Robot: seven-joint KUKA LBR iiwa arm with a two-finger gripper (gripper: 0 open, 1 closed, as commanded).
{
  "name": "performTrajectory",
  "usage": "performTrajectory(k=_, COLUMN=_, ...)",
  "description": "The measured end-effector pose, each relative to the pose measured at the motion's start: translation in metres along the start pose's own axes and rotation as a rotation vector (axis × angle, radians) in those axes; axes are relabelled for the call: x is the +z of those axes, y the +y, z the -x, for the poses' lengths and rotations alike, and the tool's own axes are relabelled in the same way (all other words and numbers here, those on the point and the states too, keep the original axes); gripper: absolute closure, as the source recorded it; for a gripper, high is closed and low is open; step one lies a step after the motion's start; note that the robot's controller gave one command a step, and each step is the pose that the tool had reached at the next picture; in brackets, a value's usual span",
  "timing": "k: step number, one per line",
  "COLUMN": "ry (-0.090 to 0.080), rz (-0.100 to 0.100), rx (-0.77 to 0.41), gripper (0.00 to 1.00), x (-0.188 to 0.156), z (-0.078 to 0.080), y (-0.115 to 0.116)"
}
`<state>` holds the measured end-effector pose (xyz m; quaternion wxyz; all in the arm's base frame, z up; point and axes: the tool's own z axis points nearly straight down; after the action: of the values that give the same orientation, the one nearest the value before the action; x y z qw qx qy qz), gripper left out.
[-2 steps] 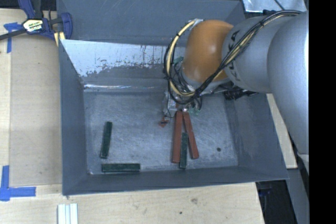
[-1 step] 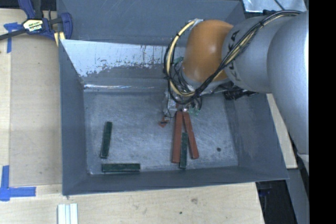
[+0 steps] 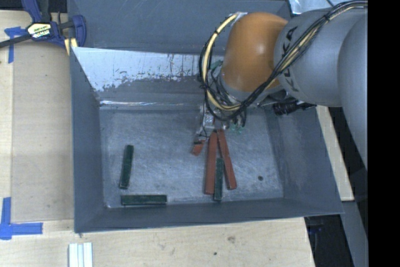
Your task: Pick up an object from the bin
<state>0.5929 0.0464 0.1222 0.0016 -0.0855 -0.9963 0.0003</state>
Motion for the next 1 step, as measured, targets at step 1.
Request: performTrajectory(k=1, ry=-0.016, rz=0.003, rx=-0.033, gripper=1.0, x=-0.0083, z=0.0212, y=-0.0268)
